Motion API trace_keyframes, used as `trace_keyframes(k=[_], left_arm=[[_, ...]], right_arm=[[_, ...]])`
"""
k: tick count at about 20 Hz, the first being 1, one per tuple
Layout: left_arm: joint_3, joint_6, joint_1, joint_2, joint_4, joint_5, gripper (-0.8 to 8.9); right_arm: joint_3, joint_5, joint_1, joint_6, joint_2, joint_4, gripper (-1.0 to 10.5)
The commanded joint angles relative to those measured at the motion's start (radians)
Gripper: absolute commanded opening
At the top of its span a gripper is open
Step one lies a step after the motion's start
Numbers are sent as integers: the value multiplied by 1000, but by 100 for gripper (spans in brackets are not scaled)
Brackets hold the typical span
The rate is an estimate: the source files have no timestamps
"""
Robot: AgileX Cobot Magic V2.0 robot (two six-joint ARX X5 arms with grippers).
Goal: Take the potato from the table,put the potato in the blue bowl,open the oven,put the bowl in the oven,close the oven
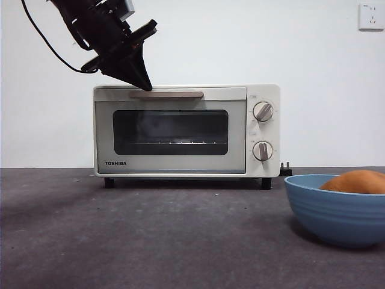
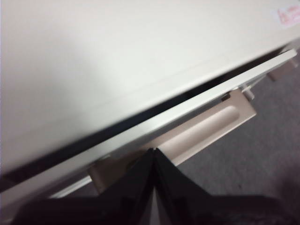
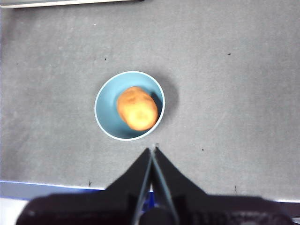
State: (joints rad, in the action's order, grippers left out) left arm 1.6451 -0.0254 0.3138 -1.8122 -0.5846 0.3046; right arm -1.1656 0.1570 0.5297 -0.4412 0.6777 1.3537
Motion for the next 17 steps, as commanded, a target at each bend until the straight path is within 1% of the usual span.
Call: trace_keyframes(k=[1,4,6,10,13,17], left_arm=[[-31,-27,16,-37,-105,-34,-6],[-34,-31,49,-37,-148,-90,-6],[-34,-33,69,-37,-197,-99,-6],[-35,-37,100,-37,-230,-144,-6],[-35,-37,106,-37,-253,-150,-6],[-69,-37,106,-37,-263,-152,-6]], right_arm=[[0,-1,1,-1,-10,23,-11],[0,-4,1,-13,-51,23,-11],[0,-4,1,-39,-98,23,-11],[0,-17,1,-86,-195,23,-11],[0,-43,1,-109,-240,23,-11],[0,-49,1,-108,-244,23,-11]])
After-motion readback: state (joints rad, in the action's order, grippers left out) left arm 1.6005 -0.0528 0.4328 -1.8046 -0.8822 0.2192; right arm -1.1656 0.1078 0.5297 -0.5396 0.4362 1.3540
